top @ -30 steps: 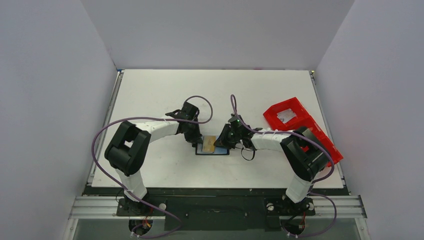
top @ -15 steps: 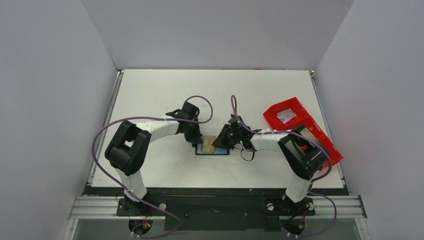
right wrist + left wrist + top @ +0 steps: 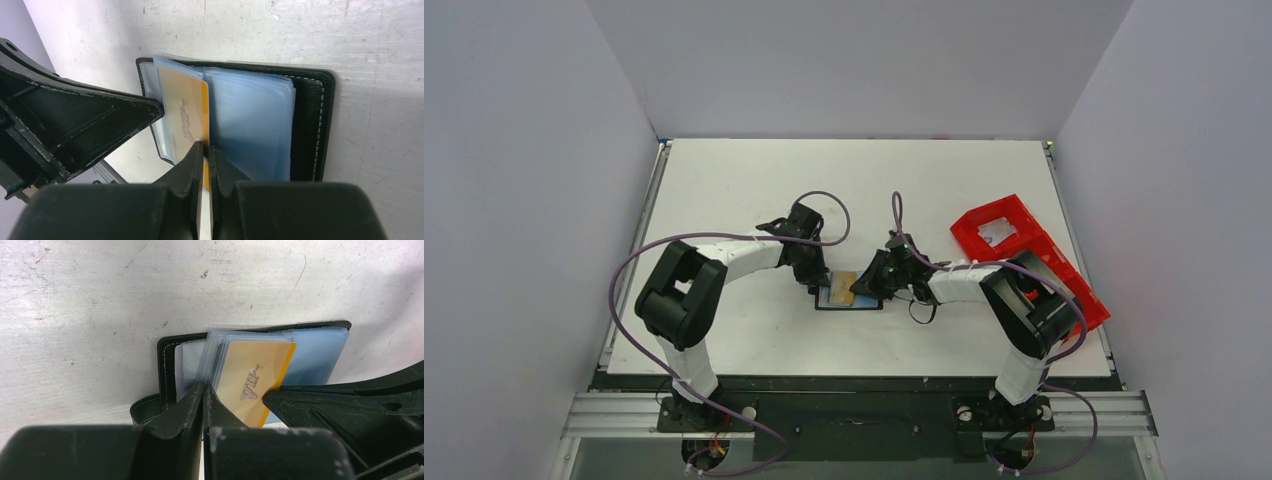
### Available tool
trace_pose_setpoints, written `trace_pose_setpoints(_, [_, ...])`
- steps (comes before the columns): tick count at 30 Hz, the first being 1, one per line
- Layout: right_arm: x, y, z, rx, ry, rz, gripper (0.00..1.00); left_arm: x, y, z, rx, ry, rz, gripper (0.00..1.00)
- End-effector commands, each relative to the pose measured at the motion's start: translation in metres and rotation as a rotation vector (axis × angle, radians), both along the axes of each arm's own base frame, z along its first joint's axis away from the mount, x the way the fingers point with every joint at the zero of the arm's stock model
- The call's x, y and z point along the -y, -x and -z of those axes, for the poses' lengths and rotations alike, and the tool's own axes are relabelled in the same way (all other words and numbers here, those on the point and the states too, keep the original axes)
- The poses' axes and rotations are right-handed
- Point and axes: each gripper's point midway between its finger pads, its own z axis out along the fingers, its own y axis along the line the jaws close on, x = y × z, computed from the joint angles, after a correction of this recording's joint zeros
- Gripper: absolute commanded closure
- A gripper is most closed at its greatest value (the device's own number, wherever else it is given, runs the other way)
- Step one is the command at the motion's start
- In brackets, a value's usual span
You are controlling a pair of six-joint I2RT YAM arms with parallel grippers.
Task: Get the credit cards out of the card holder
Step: Remove the credit card from the card holder.
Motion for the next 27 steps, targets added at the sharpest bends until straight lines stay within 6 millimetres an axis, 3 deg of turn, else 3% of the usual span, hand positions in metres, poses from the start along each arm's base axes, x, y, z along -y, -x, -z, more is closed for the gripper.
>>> trace_pose_setpoints(1, [0.016, -0.012, -0.006, 0.042, 0.007, 0.058, 1.0, -0.015, 0.018, 0.034, -0.093, -0.107, -0.011, 1.0])
trace_pose_setpoints(12, [0.032, -0.011, -0.003, 0.042, 0.018, 0.081, 1.0, -0.019, 0.019, 0.039, -0.106, -0.131, -0.025, 1.0])
trace_pose_setpoints(22, [0.028, -0.012, -0.007, 0.046, -0.021, 0.072, 0.93, -0.018, 0.017, 0.037, -0.101, -0.127, -0.023, 1.0])
trace_pose_setpoints(27, [0.022, -0.01, -0.007, 0.04, -0.052, 0.06, 0.84, -0.017, 0.017, 0.037, -0.1, -0.124, -0.02, 1.0])
